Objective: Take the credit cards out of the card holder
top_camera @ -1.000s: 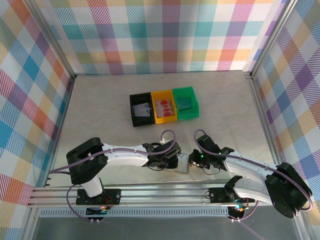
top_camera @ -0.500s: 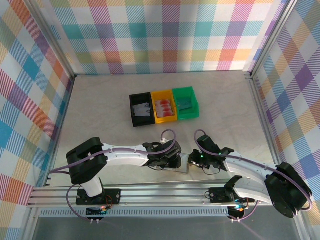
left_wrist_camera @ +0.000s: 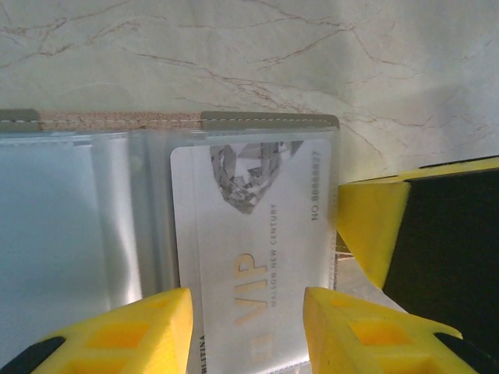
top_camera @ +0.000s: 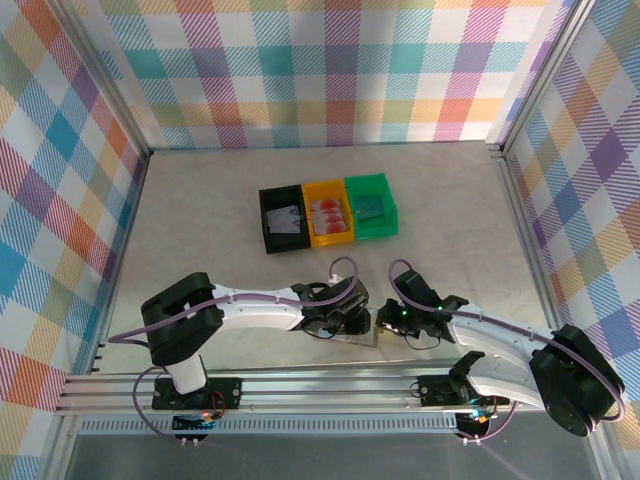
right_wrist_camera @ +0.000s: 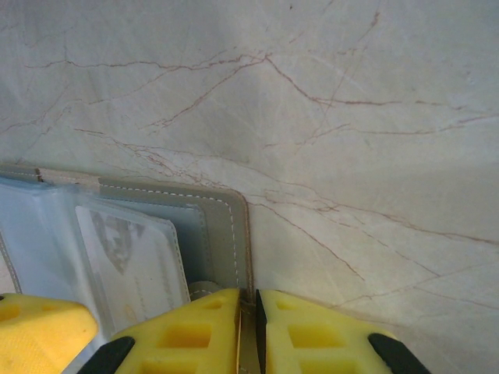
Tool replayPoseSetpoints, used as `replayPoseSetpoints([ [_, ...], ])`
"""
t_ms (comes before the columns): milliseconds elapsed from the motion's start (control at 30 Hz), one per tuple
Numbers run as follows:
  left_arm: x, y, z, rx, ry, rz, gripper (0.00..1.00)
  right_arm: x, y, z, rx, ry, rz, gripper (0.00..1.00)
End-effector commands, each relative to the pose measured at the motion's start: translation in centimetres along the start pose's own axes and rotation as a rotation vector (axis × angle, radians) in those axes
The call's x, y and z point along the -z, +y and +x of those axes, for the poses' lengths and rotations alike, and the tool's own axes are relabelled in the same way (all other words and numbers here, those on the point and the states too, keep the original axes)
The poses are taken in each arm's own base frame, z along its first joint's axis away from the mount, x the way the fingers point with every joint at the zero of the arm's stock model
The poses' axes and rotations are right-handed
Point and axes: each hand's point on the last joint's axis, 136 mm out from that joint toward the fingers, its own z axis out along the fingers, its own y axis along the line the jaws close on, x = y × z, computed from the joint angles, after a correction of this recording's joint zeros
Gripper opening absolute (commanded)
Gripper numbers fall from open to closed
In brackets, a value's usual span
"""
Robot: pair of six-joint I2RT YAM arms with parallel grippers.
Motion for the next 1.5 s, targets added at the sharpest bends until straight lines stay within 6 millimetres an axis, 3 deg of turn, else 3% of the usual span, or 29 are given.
replayPoseSetpoints([
  [0, -0.1, -0.7, 0.3, -0.009, 0.006, 0.011, 0.42, -0.7, -2.3, 2.0, -0.020, 0.064, 0.064, 0.17],
  [600, -0.3, 0.8, 0.8, -0.060, 0.019, -0.064, 0.41, -0.7, -2.4, 1.9, -0.020, 0.062, 0.067, 0.17],
  [800, -0.9, 0.5, 1.2, -0.067, 0.039, -0.057, 0.41, -0.7, -2.3, 1.9, -0.020, 0.063, 0.065, 0.17],
  [1100, -0.1, 1.6, 1.2, -0.129, 0.025, -0.135, 0.41, -0.7, -2.4, 1.9, -0.020, 0.063, 0.067, 0.17],
  [1467, -0.4, 1.0, 1.4, -0.147, 0.021, -0.137, 0.41, -0.8, -2.4, 2.0, -0.019, 0.065, 0.067, 0.17],
])
